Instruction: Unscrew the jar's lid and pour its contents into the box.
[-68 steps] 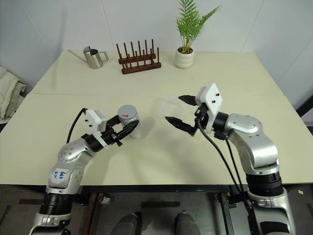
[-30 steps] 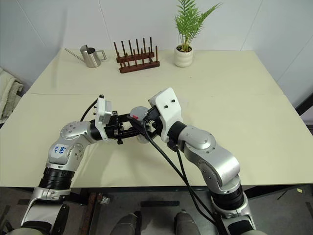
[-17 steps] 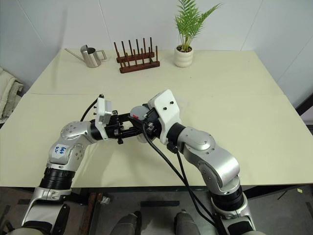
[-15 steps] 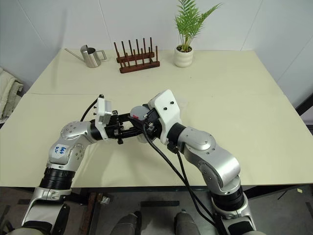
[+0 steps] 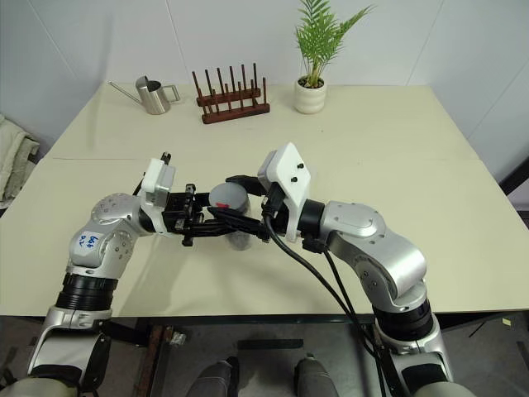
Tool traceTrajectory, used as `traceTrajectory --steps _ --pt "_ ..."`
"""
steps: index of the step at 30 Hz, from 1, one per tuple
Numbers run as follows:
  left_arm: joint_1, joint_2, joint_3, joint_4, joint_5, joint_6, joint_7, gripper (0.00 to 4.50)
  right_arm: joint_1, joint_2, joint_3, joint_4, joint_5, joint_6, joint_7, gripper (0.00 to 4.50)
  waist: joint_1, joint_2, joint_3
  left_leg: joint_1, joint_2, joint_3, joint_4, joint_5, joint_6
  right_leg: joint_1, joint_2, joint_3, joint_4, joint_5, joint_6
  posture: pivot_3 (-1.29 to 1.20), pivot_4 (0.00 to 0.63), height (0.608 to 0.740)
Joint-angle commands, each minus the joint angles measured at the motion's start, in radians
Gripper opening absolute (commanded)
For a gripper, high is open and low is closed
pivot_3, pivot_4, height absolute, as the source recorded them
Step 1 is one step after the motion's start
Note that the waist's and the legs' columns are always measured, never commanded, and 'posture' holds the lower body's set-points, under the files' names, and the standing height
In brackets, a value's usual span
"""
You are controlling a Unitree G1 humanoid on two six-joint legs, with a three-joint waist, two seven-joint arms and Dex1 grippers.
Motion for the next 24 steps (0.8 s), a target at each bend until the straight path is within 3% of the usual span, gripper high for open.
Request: traceTrajectory --steps 1,10,15,24 --pt "-0.039 0.019 0.001 0.014 -0.015 0.01 -0.045 2.0 -0.025 -0.016 0.034 -0.017 0.076 -0.042 0.136 2.55 0.001 0.0 0.0 0.0 0.0 0.0 0.0 0.0 0.0 0.0 0.0 0.0 0.0 0.0 0.0 0.0 0.15 0.74" --pt "-0.06 0.023 0.002 0.056 0.025 -0.046 -0.069 2.0 -0.032 -0.037 0.044 0.045 0.022 -0.105 0.17 2.55 0.0 0.0 0.0 0.0 0.0 0.0 0.0 0.0 0.0 0.0 0.0 0.0 0.0 0.0 0.0 0.0 0.15 0.74" --pt "-0.061 0.021 -0.009 0.041 0.025 -0.054 -0.084 2.0 -0.042 -0.027 0.044 0.062 -0.012 -0.107 0.122 4.22 0.001 0.0 0.0 0.0 0.0 0.0 0.0 0.0 0.0 0.0 0.0 0.0 0.0 0.0 0.0 0.0 0.15 0.74" --pt "-0.066 0.019 -0.012 0.04 0.028 -0.08 -0.1 2.0 -0.078 -0.02 0.025 0.091 -0.02 -0.123 0.082 4.22 0.001 0.0 0.0 0.0 0.0 0.0 0.0 0.0 0.0 0.0 0.0 0.0 0.001 0.0 0.0 0.0 0.15 0.74"
